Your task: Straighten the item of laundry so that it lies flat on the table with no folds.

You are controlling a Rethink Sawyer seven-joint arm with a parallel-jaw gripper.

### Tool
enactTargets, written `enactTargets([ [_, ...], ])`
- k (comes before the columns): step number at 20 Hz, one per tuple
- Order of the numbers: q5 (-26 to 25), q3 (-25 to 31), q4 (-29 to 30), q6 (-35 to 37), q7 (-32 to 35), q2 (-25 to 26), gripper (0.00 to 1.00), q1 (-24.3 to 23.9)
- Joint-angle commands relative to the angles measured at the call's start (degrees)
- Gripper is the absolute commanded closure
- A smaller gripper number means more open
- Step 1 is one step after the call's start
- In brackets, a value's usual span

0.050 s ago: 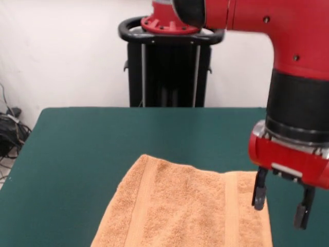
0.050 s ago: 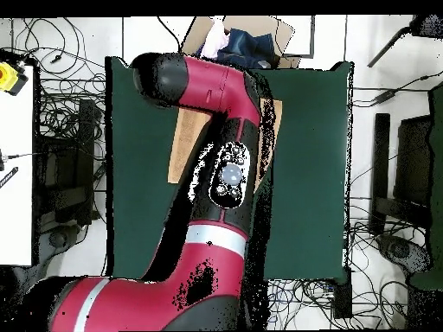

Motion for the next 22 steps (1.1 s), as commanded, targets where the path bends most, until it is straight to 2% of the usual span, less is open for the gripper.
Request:
enactTargets([
  [1,0.8,4.0,12.4,-1.6,9.8,0.1,0.00,-1.9],
  [4,2.8,9.6,16.9,-2.2,3.3,-2.5,0.00,-5.2],
  [8,5.0,13.5,24.6,-1.9,-2.0,-9.0,0.00,-8.6],
  [12,5.8,20.3,33.2,-7.3,-9.2,-12.3,0.00,-14.3],
  [15,5.5,28.1,37.8,-10.9,-15.6,-12.4,0.00,-20.2],
  [19,0.3,33.3,36.9,-12.3,-17.2,-10.3,0.00,-23.8],
  [22,-4.8,33.4,32.4,-13.9,-16.8,-6.1,0.00,-23.4],
])
